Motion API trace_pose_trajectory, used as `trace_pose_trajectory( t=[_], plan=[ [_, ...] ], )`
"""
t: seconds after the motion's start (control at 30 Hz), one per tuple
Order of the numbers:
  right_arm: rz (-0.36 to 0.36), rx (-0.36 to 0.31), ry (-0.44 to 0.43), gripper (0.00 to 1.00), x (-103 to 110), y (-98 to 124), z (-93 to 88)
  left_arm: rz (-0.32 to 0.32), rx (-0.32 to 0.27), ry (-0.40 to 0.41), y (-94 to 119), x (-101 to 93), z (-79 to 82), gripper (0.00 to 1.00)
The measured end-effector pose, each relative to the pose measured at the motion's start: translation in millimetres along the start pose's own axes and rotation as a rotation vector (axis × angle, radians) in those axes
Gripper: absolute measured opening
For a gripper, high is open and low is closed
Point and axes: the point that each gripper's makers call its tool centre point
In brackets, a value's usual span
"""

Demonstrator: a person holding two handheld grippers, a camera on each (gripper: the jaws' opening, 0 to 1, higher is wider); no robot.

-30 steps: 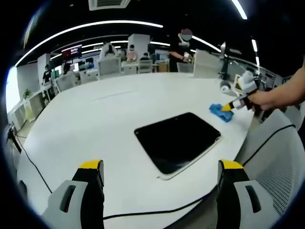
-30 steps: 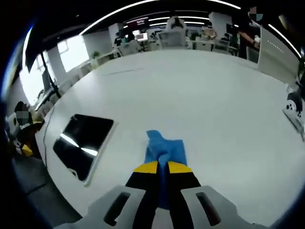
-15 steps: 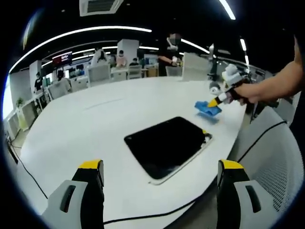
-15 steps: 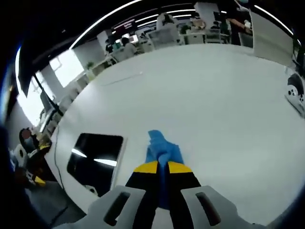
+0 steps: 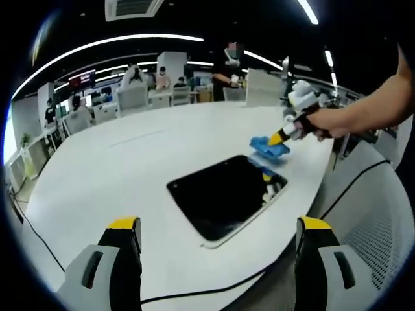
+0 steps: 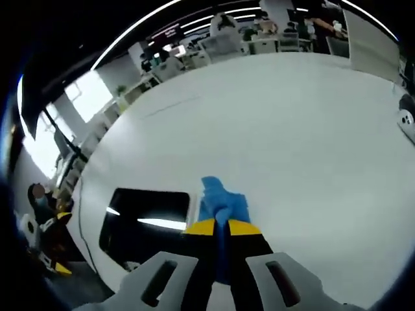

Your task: Wipe the mirror surface with the cleaning cloth until all visible marks leave the cleaned area.

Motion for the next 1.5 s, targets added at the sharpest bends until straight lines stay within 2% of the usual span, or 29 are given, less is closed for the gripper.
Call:
trace_pose_trajectory(
  t=[0.47, 0.6, 0.9, 1.27, 1.5],
  plan=[
    [-0.012, 0.058, 0.07, 0.0, 35, -34, -6.3, -0.005, 0.001, 0.001, 0, -0.8, -0.8, 1.0],
    [-0.021, 0.089, 0.09, 0.0, 39, -43, -13.6, 0.006, -0.015, 0.032, 1, 2.3, 1.2, 1.0],
    [-0.028, 0.09, 0.073, 0.0, 41, -41, -9.4, 0.011, -0.016, 0.03, 1, 2.9, 1.2, 1.0],
    [-0.002, 0.101, 0.097, 0.0, 68, -52, -9.0, 0.012, -0.01, 0.027, 0, 3.8, -0.6, 1.0],
    [0.043, 0.128, 0.112, 0.0, 103, -62, -18.4, 0.021, -0.005, 0.026, 0, 5.4, -2.8, 1.0]
  ],
)
Point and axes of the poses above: the point that each gripper's makers call its tool centre point, and the gripper's own axes: y roughly backward along the fingers, x roughly to its left, z roughly out of its top, and after that the axes turned 5 degrees about -y, right-handed
